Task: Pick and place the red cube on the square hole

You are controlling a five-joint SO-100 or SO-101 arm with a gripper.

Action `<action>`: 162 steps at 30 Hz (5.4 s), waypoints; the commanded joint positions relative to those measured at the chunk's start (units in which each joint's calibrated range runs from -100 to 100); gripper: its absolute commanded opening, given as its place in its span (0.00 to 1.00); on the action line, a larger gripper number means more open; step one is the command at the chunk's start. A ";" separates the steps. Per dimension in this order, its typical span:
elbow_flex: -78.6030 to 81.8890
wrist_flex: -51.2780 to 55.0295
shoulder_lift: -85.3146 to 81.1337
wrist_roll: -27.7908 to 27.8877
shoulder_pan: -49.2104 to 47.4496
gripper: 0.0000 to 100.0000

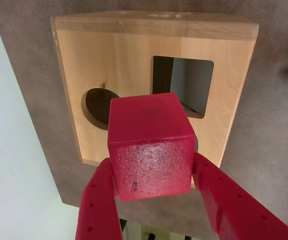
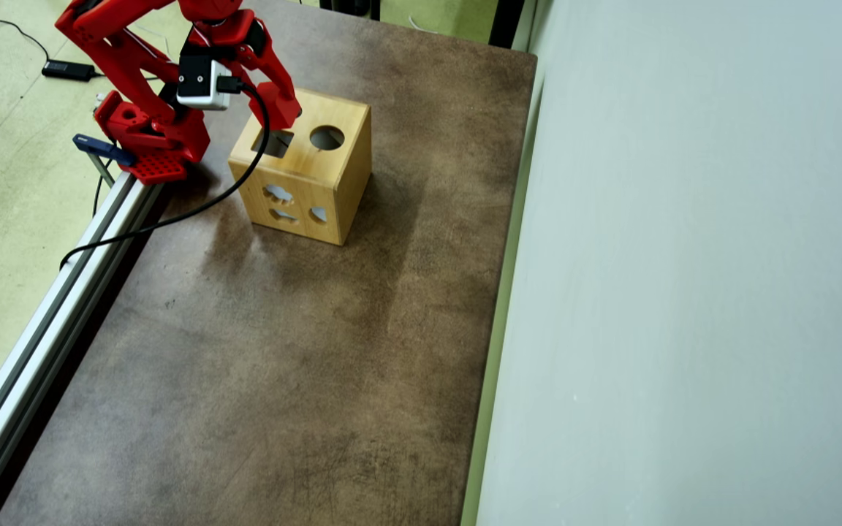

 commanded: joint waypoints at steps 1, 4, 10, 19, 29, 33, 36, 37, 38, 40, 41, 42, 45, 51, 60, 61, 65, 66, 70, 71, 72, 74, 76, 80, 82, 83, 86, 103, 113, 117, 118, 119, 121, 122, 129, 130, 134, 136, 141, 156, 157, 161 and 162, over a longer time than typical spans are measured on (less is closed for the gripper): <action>-0.20 0.65 -0.88 -0.05 0.21 0.02; 1.05 0.57 -0.79 0.00 0.21 0.02; 2.31 0.49 -0.71 0.29 0.29 0.02; 2.49 0.49 -0.28 0.34 0.36 0.02; 4.72 0.41 -0.20 0.39 3.11 0.02; 4.81 0.41 -0.20 0.39 3.11 0.02; 4.90 0.41 -0.20 0.39 3.11 0.02; 4.90 0.41 -0.20 0.39 3.11 0.02; 4.90 0.41 -0.20 0.39 3.11 0.02; 4.99 0.41 -0.28 0.39 3.19 0.02; 4.99 0.41 -0.28 0.39 3.19 0.02; 5.08 0.41 -0.28 0.34 3.19 0.02; 6.06 0.41 -0.45 0.34 3.19 0.02; 7.05 0.33 -1.13 0.34 3.19 0.02; 7.05 0.33 -1.13 0.34 3.93 0.02; 7.05 0.33 -1.13 0.34 4.23 0.02; 7.05 0.33 -1.13 0.34 4.82 0.02; 7.05 0.33 -1.13 0.34 4.82 0.02; 7.05 0.33 -1.13 0.34 4.82 0.02; 7.05 0.33 -1.05 0.34 4.75 0.02; 7.05 0.33 -0.96 0.34 4.75 0.02; 7.14 0.33 -0.71 0.34 4.60 0.02; 7.41 0.33 -0.71 0.34 4.37 0.02; 7.41 0.33 -0.45 0.34 4.08 0.02; 7.41 0.33 -0.45 0.34 4.00 0.02; 7.41 0.33 -0.37 0.34 4.00 0.02; 7.41 0.25 -0.37 0.34 4.00 0.02; 7.41 0.25 1.59 0.34 3.93 0.02; 7.76 0.25 1.67 0.34 3.85 0.02; 8.57 0.25 1.67 0.34 3.85 0.02; 8.57 0.25 1.67 0.34 3.85 0.02; 8.57 0.25 1.67 0.34 3.85 0.02; 8.57 0.25 1.67 0.34 3.85 0.02; 8.57 0.25 1.76 0.34 3.85 0.02; 8.57 0.17 1.76 0.29 3.85 0.02; 8.57 0.17 1.76 0.29 3.85 0.02; 8.57 0.17 1.76 0.29 3.85 0.02; 8.48 0.17 1.76 0.29 3.85 0.02; 8.21 0.17 1.76 0.24 3.85 0.02; 8.57 -2.65 1.67 -0.15 3.85 0.02; 8.57 -2.65 1.76 -0.15 3.78 0.02; 8.57 -2.65 1.76 -0.15 1.77 0.02; 8.57 -2.65 1.76 -0.15 1.48 0.02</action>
